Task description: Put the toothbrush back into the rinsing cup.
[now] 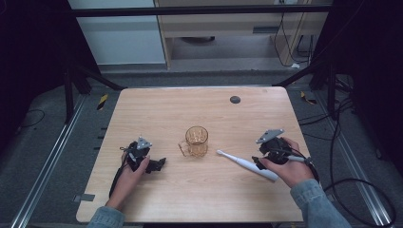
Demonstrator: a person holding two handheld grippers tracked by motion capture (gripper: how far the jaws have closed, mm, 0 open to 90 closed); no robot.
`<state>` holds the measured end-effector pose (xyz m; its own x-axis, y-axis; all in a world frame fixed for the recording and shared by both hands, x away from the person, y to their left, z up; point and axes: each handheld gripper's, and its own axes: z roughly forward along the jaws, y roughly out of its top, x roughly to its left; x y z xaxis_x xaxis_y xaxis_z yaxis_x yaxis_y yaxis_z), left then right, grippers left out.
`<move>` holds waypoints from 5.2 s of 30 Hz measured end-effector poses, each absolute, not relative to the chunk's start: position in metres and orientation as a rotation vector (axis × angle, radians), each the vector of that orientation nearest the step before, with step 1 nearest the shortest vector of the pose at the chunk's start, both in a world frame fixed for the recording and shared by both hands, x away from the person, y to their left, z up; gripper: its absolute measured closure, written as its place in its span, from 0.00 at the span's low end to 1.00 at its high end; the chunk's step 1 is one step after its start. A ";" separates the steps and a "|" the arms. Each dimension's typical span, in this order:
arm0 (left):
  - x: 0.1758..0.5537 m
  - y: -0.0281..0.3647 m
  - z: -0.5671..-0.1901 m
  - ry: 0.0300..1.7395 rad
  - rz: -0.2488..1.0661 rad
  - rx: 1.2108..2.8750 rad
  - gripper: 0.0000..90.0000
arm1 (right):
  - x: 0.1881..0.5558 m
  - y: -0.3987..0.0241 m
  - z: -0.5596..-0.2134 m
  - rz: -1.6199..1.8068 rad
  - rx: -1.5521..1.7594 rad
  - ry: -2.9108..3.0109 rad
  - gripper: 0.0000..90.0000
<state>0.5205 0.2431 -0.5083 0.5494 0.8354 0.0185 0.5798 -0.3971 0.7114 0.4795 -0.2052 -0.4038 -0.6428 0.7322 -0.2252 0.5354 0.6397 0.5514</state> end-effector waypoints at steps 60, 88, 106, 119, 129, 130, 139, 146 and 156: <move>0.534 0.234 -0.508 1.129 0.492 2.125 0.00 | 0.520 -0.159 -0.450 0.361 0.974 2.712 0.56; 0.535 0.233 -0.508 1.118 0.488 2.129 0.00 | 0.516 -0.161 -0.465 0.290 0.969 2.800 0.64; 0.535 0.233 -0.508 1.114 0.487 2.131 0.00 | 0.521 -0.158 -0.465 0.287 0.954 2.866 0.74; 0.535 0.233 -0.508 1.110 0.486 2.133 0.00 | 0.525 -0.163 -0.429 0.424 1.081 2.757 0.74; 0.535 0.233 -0.508 1.109 0.486 2.134 0.00 | 0.534 -0.171 -0.407 0.513 1.148 2.638 0.74; 0.535 0.233 -0.508 1.109 0.486 2.134 0.00 | 0.534 -0.172 -0.406 0.526 1.151 2.630 0.74; 0.535 0.233 -0.508 1.109 0.486 2.134 0.00 | 0.540 -0.173 -0.394 0.627 1.187 2.539 0.74; 0.535 0.233 -0.508 1.109 0.486 2.134 0.00 | 0.542 -0.171 -0.389 0.721 1.196 2.452 0.74; 0.535 0.233 -0.508 1.107 0.486 2.136 0.00 | 0.545 -0.165 -0.381 0.843 1.232 2.335 0.74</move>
